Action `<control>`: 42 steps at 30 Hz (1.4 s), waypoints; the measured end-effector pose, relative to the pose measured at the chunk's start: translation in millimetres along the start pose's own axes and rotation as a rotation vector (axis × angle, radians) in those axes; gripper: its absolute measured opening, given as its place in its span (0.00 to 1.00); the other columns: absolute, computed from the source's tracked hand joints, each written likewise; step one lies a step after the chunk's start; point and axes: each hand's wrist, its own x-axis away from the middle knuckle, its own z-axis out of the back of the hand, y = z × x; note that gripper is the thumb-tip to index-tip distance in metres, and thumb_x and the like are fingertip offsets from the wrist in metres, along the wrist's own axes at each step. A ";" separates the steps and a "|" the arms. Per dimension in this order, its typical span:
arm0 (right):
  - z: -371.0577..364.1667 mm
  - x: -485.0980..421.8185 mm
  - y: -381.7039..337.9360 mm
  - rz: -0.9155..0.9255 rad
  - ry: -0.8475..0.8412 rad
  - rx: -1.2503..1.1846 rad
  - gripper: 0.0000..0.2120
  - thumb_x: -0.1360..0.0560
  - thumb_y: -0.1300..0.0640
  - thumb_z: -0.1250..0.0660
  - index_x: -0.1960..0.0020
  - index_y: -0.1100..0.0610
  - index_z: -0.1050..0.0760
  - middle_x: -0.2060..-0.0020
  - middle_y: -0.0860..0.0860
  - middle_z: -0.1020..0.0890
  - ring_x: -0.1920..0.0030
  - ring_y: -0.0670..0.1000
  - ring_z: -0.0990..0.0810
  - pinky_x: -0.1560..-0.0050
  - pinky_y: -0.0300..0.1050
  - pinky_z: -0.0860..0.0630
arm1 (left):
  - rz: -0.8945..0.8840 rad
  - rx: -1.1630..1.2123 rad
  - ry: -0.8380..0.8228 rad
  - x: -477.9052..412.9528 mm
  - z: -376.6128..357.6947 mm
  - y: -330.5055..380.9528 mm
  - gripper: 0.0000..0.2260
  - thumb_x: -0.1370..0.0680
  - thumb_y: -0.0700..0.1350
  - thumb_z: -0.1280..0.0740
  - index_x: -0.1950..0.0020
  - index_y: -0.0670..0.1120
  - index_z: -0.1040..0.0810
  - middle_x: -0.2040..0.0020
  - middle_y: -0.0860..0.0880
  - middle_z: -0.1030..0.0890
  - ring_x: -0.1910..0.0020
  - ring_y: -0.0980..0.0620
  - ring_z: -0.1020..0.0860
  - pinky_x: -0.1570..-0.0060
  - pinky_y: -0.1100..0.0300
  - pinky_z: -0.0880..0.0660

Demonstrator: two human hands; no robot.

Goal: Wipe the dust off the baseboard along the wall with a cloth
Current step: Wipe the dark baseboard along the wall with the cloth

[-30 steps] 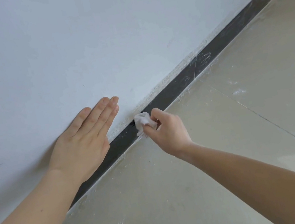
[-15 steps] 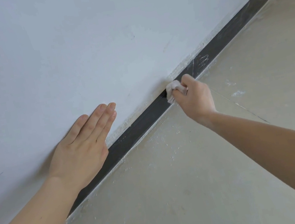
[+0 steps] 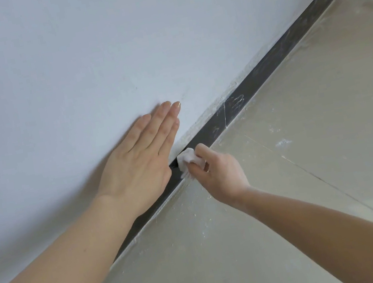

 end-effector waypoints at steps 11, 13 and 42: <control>60.3 -72.7 68.2 -0.264 0.436 -0.143 0.14 0.24 0.55 0.38 0.63 0.61 0.38 0.74 0.48 0.36 0.71 0.47 0.40 0.70 0.44 0.40 | 0.084 0.121 -0.003 -44.2 -8.3 22.0 0.30 0.23 0.44 0.49 0.21 0.39 0.51 0.21 0.43 0.54 0.22 0.48 0.53 0.25 0.53 0.60; 54.7 -60.0 65.3 -0.305 0.416 -0.217 0.15 0.26 0.56 0.37 0.66 0.58 0.39 0.75 0.46 0.38 0.72 0.46 0.40 0.73 0.39 0.42 | 0.079 0.128 -0.016 -53.7 -7.0 26.9 0.30 0.22 0.45 0.50 0.21 0.39 0.51 0.21 0.43 0.54 0.22 0.47 0.54 0.25 0.52 0.60; 126.1 -72.6 55.7 -0.888 0.169 -0.485 0.13 0.30 0.61 0.31 0.66 0.56 0.34 0.66 0.57 0.21 0.72 0.53 0.21 0.72 0.39 0.27 | -0.096 0.015 -0.100 -59.2 5.2 -1.4 0.30 0.21 0.48 0.53 0.22 0.38 0.58 0.23 0.40 0.63 0.24 0.44 0.64 0.28 0.48 0.71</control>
